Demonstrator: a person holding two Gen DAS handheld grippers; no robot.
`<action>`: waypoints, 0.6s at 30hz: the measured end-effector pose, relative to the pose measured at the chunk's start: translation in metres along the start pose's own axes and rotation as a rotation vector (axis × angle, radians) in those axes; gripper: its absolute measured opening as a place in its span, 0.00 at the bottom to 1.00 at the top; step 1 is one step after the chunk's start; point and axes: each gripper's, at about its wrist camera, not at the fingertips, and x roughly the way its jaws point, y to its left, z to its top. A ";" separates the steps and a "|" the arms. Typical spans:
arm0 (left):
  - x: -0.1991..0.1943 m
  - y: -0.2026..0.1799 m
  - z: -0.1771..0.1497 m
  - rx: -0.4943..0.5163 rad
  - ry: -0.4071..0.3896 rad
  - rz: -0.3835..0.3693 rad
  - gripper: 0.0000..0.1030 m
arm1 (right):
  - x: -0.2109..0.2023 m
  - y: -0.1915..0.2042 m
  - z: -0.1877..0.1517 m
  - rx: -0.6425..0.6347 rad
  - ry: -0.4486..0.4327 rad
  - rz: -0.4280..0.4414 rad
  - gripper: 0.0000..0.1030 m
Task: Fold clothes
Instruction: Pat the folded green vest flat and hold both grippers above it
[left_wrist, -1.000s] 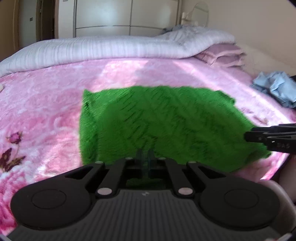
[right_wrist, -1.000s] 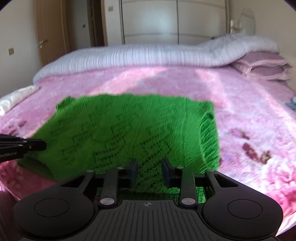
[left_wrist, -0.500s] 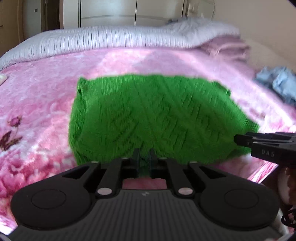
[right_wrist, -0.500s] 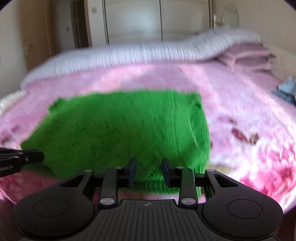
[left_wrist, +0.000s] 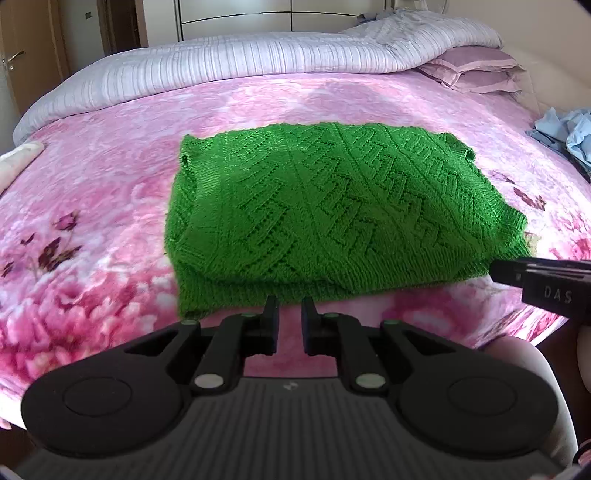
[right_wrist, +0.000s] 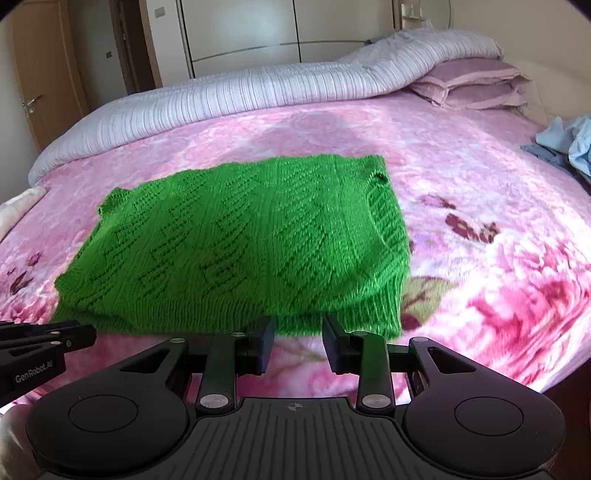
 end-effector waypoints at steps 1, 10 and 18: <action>-0.002 0.001 -0.001 -0.004 0.000 0.001 0.12 | -0.001 0.000 0.000 0.003 0.006 -0.001 0.32; -0.018 0.006 -0.008 -0.016 -0.013 0.010 0.16 | -0.013 0.009 -0.009 0.000 0.016 0.017 0.32; -0.028 0.004 -0.015 -0.013 -0.019 0.015 0.20 | -0.019 0.009 -0.015 0.022 0.040 0.011 0.33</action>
